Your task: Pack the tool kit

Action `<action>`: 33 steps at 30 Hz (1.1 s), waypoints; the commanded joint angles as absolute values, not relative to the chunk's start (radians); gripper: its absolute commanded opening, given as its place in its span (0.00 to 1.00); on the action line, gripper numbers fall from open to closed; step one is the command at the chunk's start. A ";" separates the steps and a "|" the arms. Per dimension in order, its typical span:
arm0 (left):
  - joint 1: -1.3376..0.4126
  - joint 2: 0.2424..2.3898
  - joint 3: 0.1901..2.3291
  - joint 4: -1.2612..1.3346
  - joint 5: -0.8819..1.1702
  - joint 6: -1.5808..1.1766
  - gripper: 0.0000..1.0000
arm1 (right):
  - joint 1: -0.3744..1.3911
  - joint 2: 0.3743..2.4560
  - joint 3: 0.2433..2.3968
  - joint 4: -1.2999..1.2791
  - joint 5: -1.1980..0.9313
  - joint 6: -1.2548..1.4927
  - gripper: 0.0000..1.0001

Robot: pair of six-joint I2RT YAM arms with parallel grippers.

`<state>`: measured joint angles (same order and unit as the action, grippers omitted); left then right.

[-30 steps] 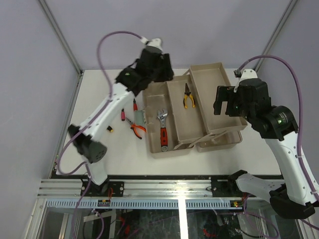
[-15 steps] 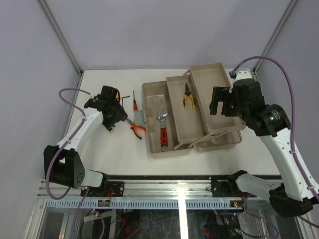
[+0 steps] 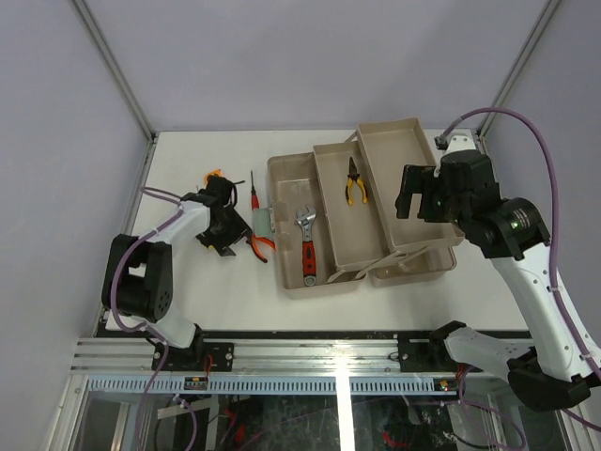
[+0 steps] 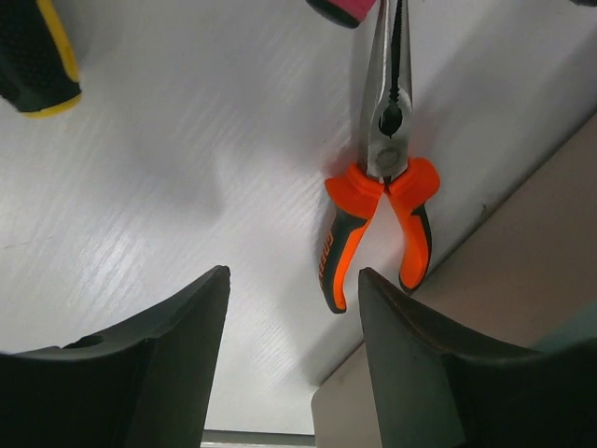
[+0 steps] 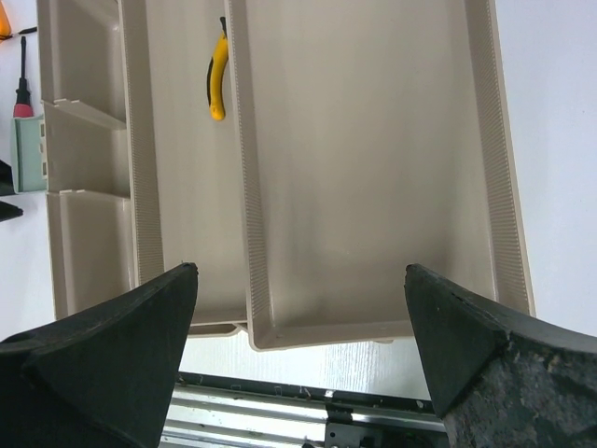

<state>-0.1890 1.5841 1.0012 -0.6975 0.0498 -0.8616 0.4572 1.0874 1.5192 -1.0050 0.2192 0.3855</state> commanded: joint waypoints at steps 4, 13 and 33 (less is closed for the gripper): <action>-0.183 1.644 1.015 -0.587 0.108 -0.892 0.55 | 0.455 1.100 1.590 -1.017 0.237 0.386 0.99; -0.182 1.716 1.026 -0.590 0.118 -0.888 0.51 | 0.455 1.159 1.643 -1.017 0.232 0.362 0.99; -0.193 1.818 1.075 -0.601 0.074 -0.852 0.42 | 0.454 1.143 1.622 -1.017 0.253 0.362 0.99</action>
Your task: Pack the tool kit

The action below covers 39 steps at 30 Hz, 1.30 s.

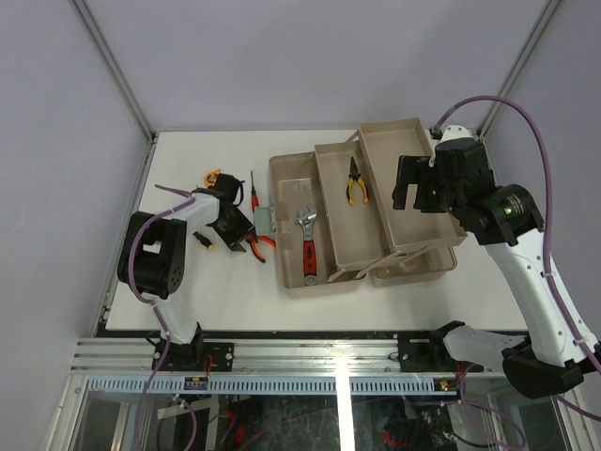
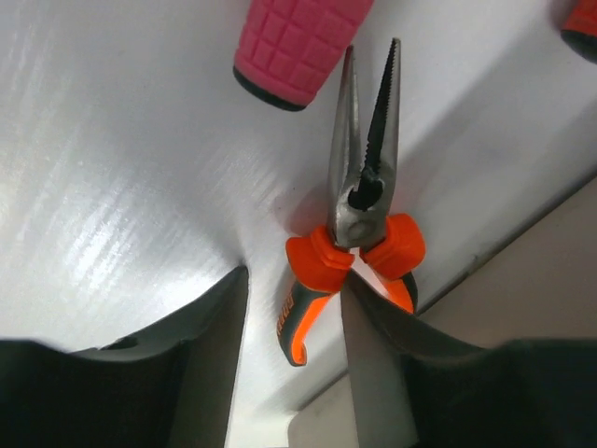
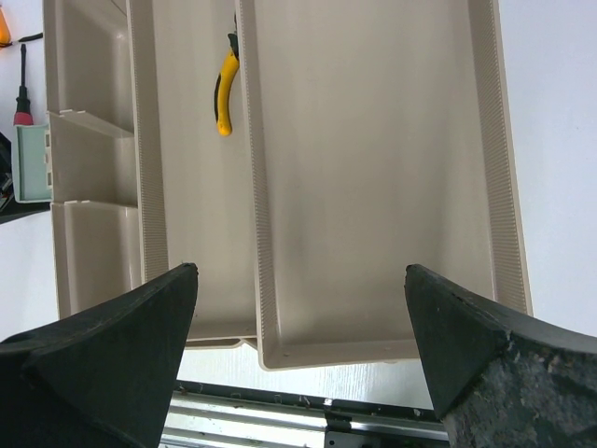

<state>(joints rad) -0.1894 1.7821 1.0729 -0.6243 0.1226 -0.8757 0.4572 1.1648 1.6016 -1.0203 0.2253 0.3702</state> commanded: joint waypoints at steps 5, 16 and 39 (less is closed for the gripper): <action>-0.190 1.791 1.059 -0.615 0.060 -0.828 0.03 | 0.454 1.130 1.607 -1.014 0.257 0.369 0.99; -0.143 1.569 0.963 -0.659 0.052 -0.711 0.00 | 0.455 1.092 1.548 -0.986 0.245 0.381 0.99; -0.260 1.432 1.500 -0.649 0.047 -0.571 0.00 | 0.455 1.147 1.542 -0.893 0.189 0.375 0.99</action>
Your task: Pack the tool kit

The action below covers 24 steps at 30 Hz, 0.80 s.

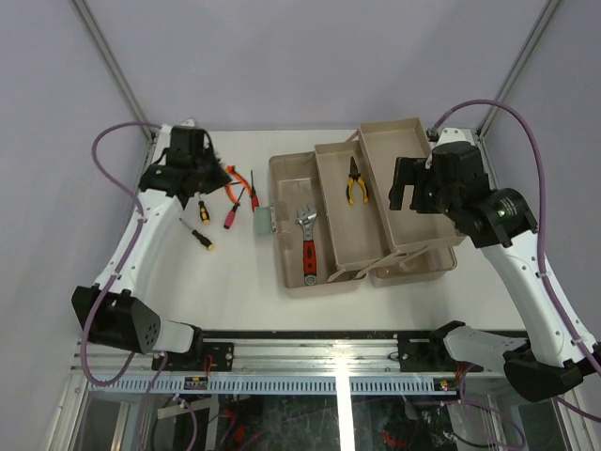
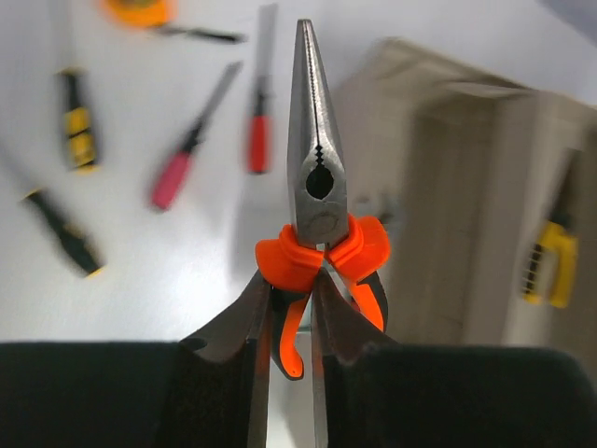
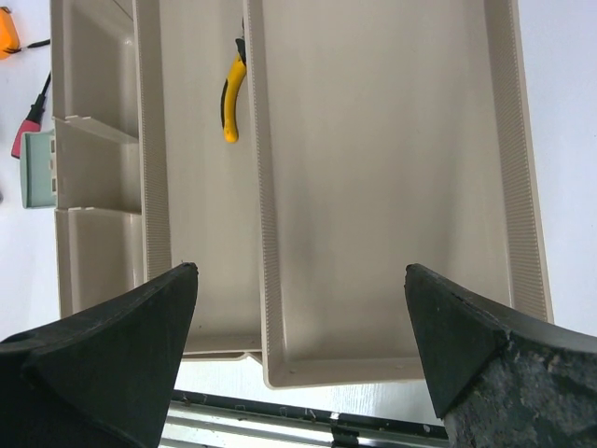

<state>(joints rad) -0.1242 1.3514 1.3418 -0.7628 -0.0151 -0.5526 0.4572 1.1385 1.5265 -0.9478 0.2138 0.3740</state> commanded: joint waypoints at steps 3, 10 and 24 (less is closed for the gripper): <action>-0.387 1.522 1.615 -0.641 0.042 -0.598 0.00 | 0.455 1.146 1.550 -0.891 0.189 0.382 0.99; -0.572 1.767 1.807 -0.711 0.079 -0.725 0.00 | 0.454 1.106 1.544 -0.914 0.215 0.401 0.99; -0.830 1.858 1.767 -0.685 0.050 -0.775 0.00 | 0.455 1.056 1.526 -0.949 0.259 0.398 0.99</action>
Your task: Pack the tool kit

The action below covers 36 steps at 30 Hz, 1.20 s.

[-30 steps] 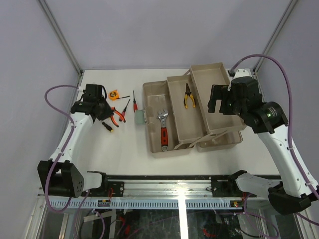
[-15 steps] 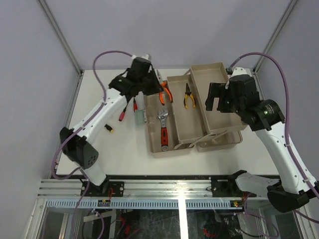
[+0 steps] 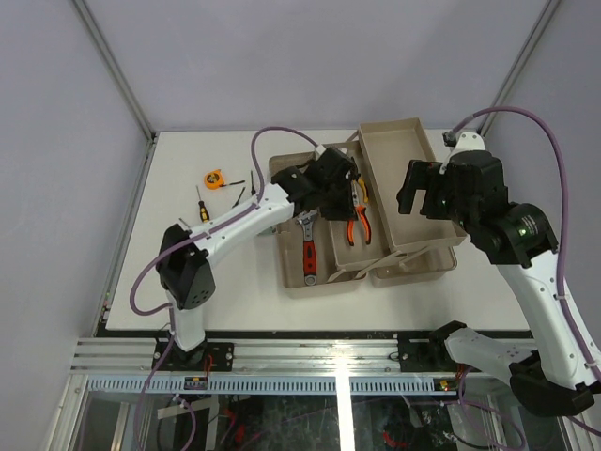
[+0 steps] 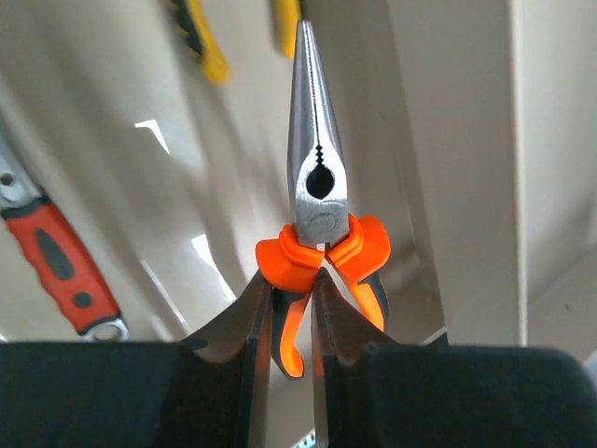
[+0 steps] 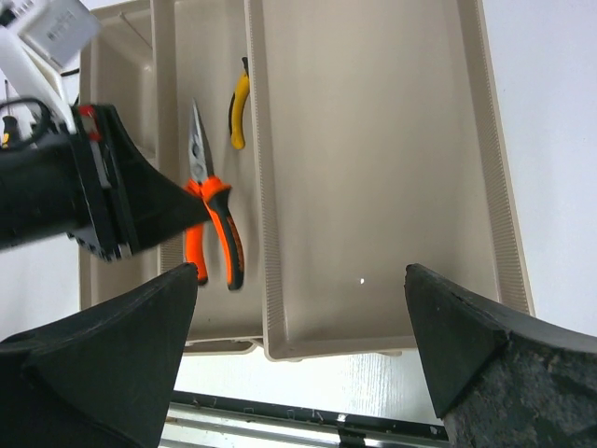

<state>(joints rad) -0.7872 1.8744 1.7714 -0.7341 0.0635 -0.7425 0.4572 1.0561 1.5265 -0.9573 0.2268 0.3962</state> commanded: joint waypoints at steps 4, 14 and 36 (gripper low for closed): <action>-0.848 1.883 1.774 -0.683 0.043 -0.782 0.00 | 0.455 1.057 1.525 -0.952 0.261 0.388 0.99; -0.853 1.943 1.785 -0.709 -0.026 -0.805 0.00 | 0.455 1.060 1.527 -0.979 0.288 0.353 0.99; -0.853 1.950 1.772 -0.820 -0.162 -1.074 0.24 | 0.453 1.068 1.575 -1.033 0.324 0.320 0.99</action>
